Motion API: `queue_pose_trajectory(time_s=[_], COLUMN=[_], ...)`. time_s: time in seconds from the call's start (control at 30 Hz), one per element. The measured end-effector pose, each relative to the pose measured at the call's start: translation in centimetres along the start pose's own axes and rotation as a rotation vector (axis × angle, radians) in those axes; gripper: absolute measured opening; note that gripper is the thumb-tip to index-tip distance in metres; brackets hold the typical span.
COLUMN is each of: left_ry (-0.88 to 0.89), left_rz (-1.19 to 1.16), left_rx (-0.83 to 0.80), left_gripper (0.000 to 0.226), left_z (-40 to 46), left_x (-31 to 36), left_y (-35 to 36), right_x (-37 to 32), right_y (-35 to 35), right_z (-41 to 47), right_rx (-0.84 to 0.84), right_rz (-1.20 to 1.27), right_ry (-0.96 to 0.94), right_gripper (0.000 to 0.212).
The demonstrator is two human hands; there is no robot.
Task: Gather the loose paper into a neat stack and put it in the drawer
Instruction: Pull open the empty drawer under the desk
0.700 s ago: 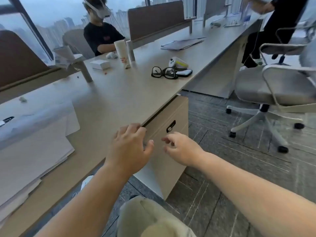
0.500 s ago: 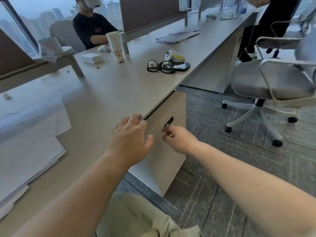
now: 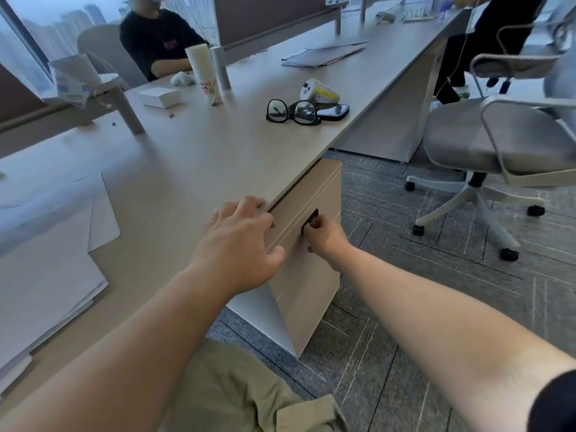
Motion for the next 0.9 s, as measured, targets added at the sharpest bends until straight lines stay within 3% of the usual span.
queue_pose_trajectory(time_s=[0.23,0.4,0.5,0.6,0.7,0.9], left_ry=[-0.005,0.014,0.023,0.033,0.056,0.08], left_rz=[0.061,0.137,0.147,0.143,0.164,0.212], left_rx=[0.009,-0.002,-0.009,-0.011,-0.033,-0.044], left_gripper=[0.051,0.051,0.052,0.055,0.056,0.057], left_z=[0.5,0.5,0.5,0.4,0.4,0.5], left_x=[0.4,0.7,0.6,0.6,0.5,0.6], left_y=[0.2,0.9,1.0,1.0,1.2,1.4], right_x=[0.2,-0.5,-0.4,0.5,0.7,0.7], right_y=[0.6,0.9,0.7,1.1,0.9,0.7], right_z=[0.1,0.4,0.4,0.4,0.1,0.4], right_rx=[-0.046,-0.074,-0.043,-0.028,-0.001,-0.005], right_rz=[0.024,0.056,0.125,0.135,0.152,0.21], right_ry=[0.158,0.162,0.177,0.234,0.241,0.214], right_gripper=[0.024,0.035,0.032,0.016,0.023,0.018])
Point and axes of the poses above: each hand's wrist, its own z-axis towards the middle knuckle, its own y-axis out of the palm, x = y × z, the point moved 9 cm from there along z, towards the middle knuckle, and after that the axes turned 9 degrees about z, right-handed, at the moved point
